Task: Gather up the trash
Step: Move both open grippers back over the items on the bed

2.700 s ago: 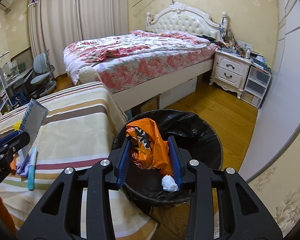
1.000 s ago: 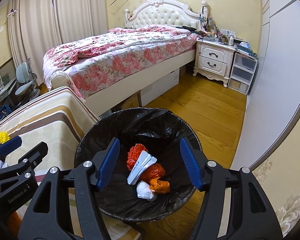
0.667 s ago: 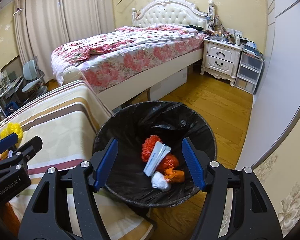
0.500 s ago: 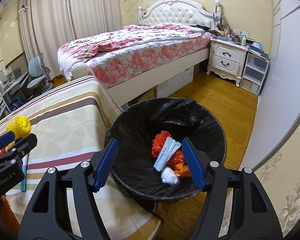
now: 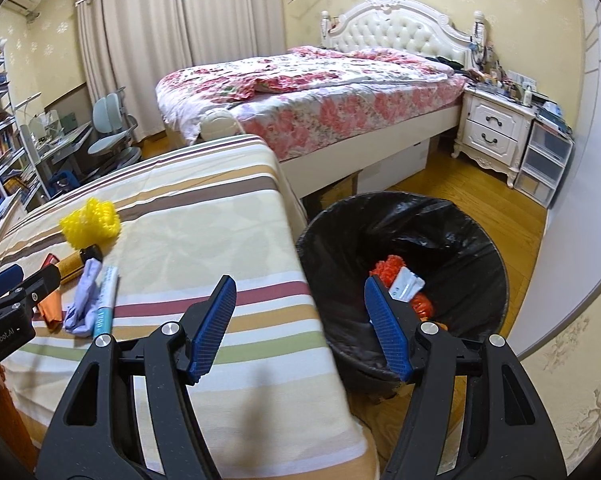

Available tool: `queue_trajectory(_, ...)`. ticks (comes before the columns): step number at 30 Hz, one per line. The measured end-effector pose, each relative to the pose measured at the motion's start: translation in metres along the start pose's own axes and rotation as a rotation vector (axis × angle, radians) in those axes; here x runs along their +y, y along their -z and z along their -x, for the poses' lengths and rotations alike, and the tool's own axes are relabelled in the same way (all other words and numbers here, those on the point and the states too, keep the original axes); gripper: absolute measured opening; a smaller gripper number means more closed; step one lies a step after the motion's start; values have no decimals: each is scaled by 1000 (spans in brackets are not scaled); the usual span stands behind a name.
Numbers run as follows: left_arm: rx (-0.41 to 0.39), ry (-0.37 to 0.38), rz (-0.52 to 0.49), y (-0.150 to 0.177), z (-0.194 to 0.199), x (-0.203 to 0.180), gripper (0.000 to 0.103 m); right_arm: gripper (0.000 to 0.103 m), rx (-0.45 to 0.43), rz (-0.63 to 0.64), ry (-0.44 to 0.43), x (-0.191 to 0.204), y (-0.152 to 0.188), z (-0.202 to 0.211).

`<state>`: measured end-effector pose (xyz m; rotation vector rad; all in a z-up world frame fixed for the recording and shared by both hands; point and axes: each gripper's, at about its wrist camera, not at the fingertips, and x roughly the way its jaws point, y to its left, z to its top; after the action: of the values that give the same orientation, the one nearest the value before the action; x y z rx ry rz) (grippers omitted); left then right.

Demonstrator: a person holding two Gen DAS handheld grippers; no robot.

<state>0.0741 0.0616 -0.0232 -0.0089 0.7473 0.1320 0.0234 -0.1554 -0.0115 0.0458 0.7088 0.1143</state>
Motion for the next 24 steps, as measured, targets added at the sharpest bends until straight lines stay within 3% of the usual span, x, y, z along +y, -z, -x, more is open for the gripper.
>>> queue_trajectory(10, 57, -69, 51, 14, -15, 34, 75, 65, 16, 43, -34, 27, 4, -3)
queue_trajectory(18, 147, -63, 79, 22, -32, 48, 75, 65, 30, 55, -47, 35, 8, -7)
queue_trajectory(24, 152, -56, 106, 32, -24, 67, 75, 65, 35, 58, -53, 38, 10, -8)
